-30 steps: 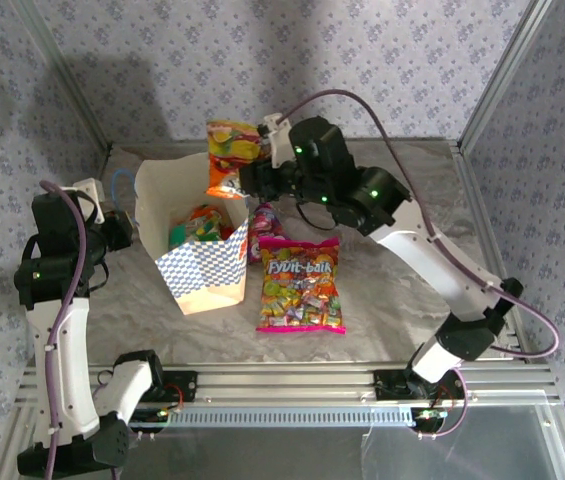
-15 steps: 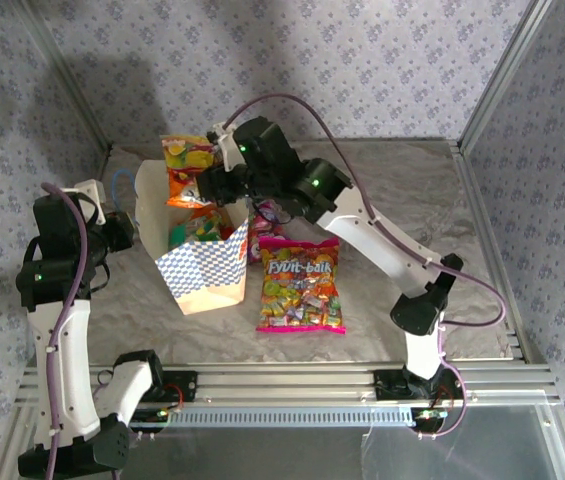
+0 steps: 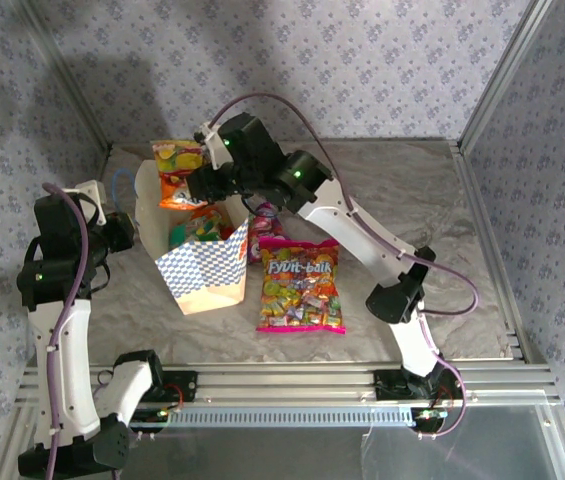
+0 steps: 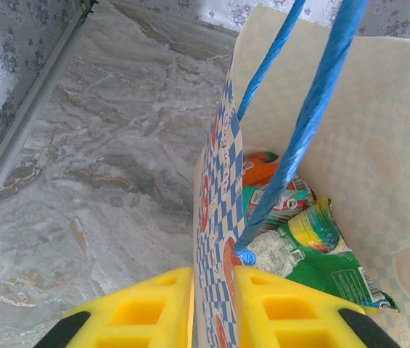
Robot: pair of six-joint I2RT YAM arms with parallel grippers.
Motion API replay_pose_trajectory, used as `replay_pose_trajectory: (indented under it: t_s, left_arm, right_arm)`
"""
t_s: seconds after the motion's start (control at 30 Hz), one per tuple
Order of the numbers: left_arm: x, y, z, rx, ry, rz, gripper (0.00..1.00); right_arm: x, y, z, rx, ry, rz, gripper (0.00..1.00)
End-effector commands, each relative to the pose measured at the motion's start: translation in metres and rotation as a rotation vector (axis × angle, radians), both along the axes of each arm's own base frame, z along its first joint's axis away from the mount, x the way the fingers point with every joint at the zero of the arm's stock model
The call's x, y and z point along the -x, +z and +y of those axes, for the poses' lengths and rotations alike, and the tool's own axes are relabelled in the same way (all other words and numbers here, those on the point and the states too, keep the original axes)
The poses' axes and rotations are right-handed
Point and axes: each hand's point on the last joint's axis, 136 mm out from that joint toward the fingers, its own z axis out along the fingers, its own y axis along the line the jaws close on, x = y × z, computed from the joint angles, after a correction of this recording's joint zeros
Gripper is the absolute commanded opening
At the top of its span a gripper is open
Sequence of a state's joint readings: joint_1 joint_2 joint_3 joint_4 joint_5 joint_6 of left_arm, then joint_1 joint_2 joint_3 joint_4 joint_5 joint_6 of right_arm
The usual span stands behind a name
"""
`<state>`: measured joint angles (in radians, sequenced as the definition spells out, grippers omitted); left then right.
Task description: Place the snacks into the paper bag
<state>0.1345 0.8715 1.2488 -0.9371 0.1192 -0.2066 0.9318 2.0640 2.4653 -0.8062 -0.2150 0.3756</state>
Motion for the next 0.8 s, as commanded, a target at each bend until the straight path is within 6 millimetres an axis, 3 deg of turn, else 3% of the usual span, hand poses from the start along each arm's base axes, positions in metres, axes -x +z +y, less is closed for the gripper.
replay_pose_trajectory:
  t_s: [0.0, 0.33, 0.77]
  left_arm:
    - [-0.005, 0.006, -0.004, -0.008, -0.028, -0.034, 0.22]
    - [-0.011, 0.001, -0.003, -0.006, -0.028, -0.021, 0.22]
    - [-0.014, 0.0, -0.003, -0.002, -0.03, -0.016, 0.22]
  right_arm:
    - [-0.002, 0.013, -0.001, -0.033, 0.033, -0.013, 0.21]
    - [-0.023, -0.015, -0.006, 0.034, 0.028, 0.009, 0.22]
    - [-0.027, -0.027, -0.005, 0.072, 0.027, -0.013, 0.22]
